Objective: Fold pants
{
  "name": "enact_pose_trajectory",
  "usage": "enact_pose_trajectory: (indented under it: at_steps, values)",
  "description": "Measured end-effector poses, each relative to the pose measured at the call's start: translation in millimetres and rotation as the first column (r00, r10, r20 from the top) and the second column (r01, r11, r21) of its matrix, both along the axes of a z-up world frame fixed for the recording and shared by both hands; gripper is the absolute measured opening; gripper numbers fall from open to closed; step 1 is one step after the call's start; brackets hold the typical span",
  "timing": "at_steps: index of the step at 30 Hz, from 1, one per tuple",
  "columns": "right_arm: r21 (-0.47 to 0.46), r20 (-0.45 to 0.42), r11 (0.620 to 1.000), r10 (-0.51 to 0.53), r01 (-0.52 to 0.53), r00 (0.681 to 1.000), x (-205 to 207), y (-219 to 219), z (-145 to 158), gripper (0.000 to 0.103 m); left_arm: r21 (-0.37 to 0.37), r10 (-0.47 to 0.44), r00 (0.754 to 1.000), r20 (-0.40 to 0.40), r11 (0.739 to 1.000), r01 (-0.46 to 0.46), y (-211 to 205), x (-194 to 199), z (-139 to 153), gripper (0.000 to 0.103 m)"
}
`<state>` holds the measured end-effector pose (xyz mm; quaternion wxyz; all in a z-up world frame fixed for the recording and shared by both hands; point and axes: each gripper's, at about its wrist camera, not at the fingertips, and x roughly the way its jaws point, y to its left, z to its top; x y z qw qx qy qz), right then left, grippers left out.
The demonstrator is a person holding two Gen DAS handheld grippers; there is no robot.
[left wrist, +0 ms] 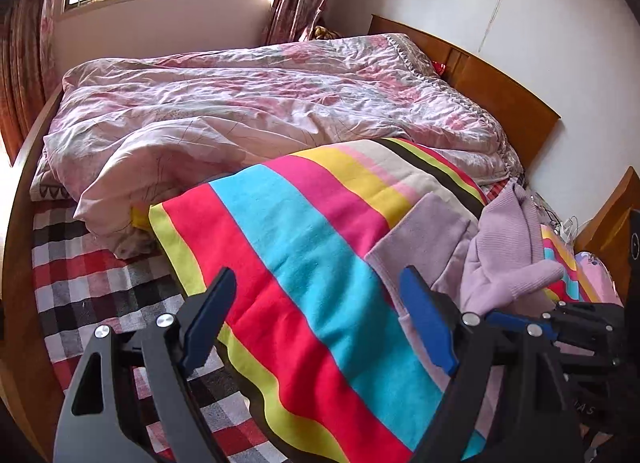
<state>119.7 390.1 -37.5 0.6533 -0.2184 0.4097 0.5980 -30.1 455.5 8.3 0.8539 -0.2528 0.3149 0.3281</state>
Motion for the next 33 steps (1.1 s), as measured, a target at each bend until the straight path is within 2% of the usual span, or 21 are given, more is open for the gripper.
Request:
enact_pose_trajectory:
  at_steps: [1,2,3,5,9,12,14,16,17,18,19,20,21,23,24,25,26,28,30,33]
  values:
    - [0.005,-0.028,1.000,0.000,0.000,1.000,0.7,-3.8,-4.6,0.031,0.000,0.004,1.000,-0.005,1.000,-0.004,0.6,-3.2,-1.2,0.084]
    - [0.018,-0.047,1.000,-0.011,0.012,0.999,4.3,-9.3,-4.1,0.053,-0.006,0.004,1.000,-0.008,1.000,-0.004,1.3,-5.9,-2.6,0.084]
    - [0.047,-0.063,0.998,-0.026,0.029,0.998,9.1,-18.9,0.5,0.066,-0.012,0.001,1.000,-0.011,1.000,-0.001,2.1,-6.4,-4.2,0.084]
    - [0.119,-0.081,0.992,-0.042,0.052,0.996,21.5,-44.8,17.5,0.066,-0.020,-0.019,1.000,-0.003,1.000,0.019,-1.0,-4.5,-4.9,0.084]
    - [0.161,-0.013,0.978,-0.130,0.130,0.991,41.8,-98.6,41.6,0.064,-0.034,-0.146,0.988,0.046,0.988,0.147,-20.5,21.6,-0.9,0.084]
    - [0.123,0.008,0.974,-0.193,0.190,0.981,54.2,-124.0,32.8,0.064,0.019,-0.275,0.961,0.019,0.961,0.275,-46.3,58.2,1.4,0.084]
    - [0.088,0.009,0.968,-0.237,0.235,0.972,59.8,-133.9,19.5,0.064,0.052,-0.365,0.931,-0.025,0.929,0.366,-64.7,84.1,-2.8,0.084]
    - [0.061,-0.017,0.959,-0.277,0.277,0.961,64.3,-140.4,5.1,0.064,0.076,-0.413,0.908,-0.068,0.905,0.418,-77.0,104.5,-10.8,0.084]
    - [0.058,-0.028,0.954,-0.293,0.294,0.956,65.2,-141.9,0.1,0.064,0.076,-0.412,0.907,-0.091,0.905,0.419,-77.8,113.1,-16.1,0.081]
    - [0.060,-0.040,0.951,-0.301,0.303,0.953,64.9,-144.7,-2.6,0.064,0.052,-0.406,0.909,-0.099,0.910,0.412,-73.5,119.3,-21.8,0.062]
    - [0.065,-0.049,0.949,-0.306,0.309,0.951,63.9,-148.6,-4.1,0.064,-0.008,-0.402,0.912,-0.082,0.915,0.403,-63.9,122.6,-27.2,0.047]
    - [0.070,-0.050,0.947,-0.311,0.314,0.949,61.2,-152.9,-4.5,0.064,-0.098,-0.390,0.921,-0.026,0.917,0.386,-49.7,121.5,-32.0,0.031]
    - [0.076,-0.046,0.945,-0.314,0.317,0.948,58.4,-157.7,-3.5,0.064,-0.202,-0.354,0.933,0.068,0.910,0.361,-31.0,114.0,-37.1,0.030]
    - [0.081,-0.028,0.947,-0.308,0.309,0.951,50.1,-169.5,-1.3,0.064,-0.393,-0.260,0.937,0.233,0.856,0.335,0.5,98.6,-50.8,0.027]
    - [0.078,-0.010,0.950,-0.303,0.303,0.953,43.9,-175.7,-0.6,0.064,-0.446,-0.224,0.933,0.282,0.830,0.334,9.8,93.4,-56.7,0.026]
    - [0.071,0.014,0.953,-0.295,0.294,0.955,36.6,-181.9,-0.5,0.064,-0.470,-0.211,0.929,0.304,0.815,0.339,14.7,90.2,-60.2,0.026]
    - [0.064,0.037,0.957,-0.285,0.282,0.958,28.1,-188.7,-1.4,0.064,-0.466,-0.226,0.924,0.308,0.811,0.353,14.5,90.1,-60.0,0.027]
    - [0.053,0.092,0.963,-0.268,0.264,0.959,8.5,-202.5,-3.0,0.064,-0.427,-0.279,0.912,0.300,0.816,0.390,6.7,93.0,-55.1,0.040]
    - [0.040,0.144,0.968,-0.250,0.247,0.958,-10.4,-216.0,-6.5,0.049,-0.391,-0.313,0.906,0.286,0.825,0.408,-3.0,96.4,-49.4,0.058]
    - [0.014,0.178,0.971,-0.236,0.237,0.955,-31.5,-234.5,-13.5,0.035,-0.306,-0.353,0.911,0.213,0.861,0.406,-19.5,102.6,-39.6,0.057]
